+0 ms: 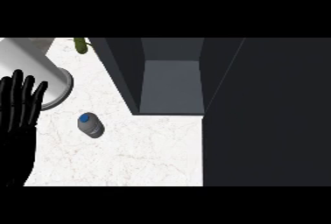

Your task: Pick up the bottled water, place it into the cabinet and close the cabinet

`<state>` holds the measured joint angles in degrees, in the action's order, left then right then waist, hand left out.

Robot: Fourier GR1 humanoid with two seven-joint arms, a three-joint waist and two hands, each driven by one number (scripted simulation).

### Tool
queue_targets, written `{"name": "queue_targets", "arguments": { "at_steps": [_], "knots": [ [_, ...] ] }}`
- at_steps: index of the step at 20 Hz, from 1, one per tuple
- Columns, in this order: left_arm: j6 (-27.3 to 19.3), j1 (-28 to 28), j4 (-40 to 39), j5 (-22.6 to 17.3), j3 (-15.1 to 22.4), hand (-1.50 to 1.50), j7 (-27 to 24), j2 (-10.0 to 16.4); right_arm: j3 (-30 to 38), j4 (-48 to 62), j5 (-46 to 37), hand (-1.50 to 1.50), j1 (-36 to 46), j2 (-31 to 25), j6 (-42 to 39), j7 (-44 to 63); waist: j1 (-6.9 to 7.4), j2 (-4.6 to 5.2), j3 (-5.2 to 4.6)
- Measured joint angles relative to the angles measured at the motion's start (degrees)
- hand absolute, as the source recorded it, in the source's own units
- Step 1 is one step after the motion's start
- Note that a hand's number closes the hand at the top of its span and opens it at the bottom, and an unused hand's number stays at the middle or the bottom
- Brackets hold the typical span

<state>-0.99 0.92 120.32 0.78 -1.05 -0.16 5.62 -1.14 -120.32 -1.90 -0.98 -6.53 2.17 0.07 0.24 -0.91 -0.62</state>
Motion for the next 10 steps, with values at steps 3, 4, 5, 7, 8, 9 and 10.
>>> {"name": "queue_targets", "arguments": {
  "at_steps": [3, 4, 5, 7, 8, 9, 10],
  "knots": [
    [-0.3, -0.1, -1.0, 3.4, 2.5, -1.50, -2.4, -0.9, -0.5, -3.9, -0.2, -1.50, -1.6, -0.4, -0.8, 1.4, -0.30, 0.44, 0.32],
    [-0.7, -0.6, -1.8, 5.4, 4.1, -1.50, -3.2, -1.3, -1.5, -5.5, -1.1, -1.50, -2.0, -0.1, -0.5, 2.3, -0.44, 0.53, 0.40],
    [-0.8, -1.4, -2.0, 7.2, 5.4, -1.50, -3.1, -1.2, -1.3, -6.6, -0.8, -1.50, -2.6, -0.4, -0.8, 2.2, -0.56, 0.58, 0.44],
    [-2.3, -1.2, -3.1, 8.0, 7.8, -1.50, -1.4, -2.3, -2.6, -6.3, 1.2, -1.50, -4.8, 1.2, -0.9, 2.3, -0.67, 0.88, 0.56],
    [-3.6, -0.1, -4.0, 6.5, 8.3, -1.50, 0.2, -3.0, -3.6, -5.8, 3.5, -1.50, -5.9, 2.3, -1.0, 3.5, -0.69, 1.00, 0.60],
    [-5.0, 0.9, -4.6, 5.1, 8.9, -1.50, 1.8, -3.6, -4.5, -5.9, 5.5, -1.50, -6.9, 3.2, -1.1, 4.9, -0.72, 1.00, 0.61],
    [-6.5, 1.4, -5.2, 3.8, 9.5, -1.50, 3.3, -4.0, -5.2, -5.9, 7.5, -1.50, -8.1, 3.9, -1.5, 6.0, -0.83, 1.00, 0.62]
  ]
}}
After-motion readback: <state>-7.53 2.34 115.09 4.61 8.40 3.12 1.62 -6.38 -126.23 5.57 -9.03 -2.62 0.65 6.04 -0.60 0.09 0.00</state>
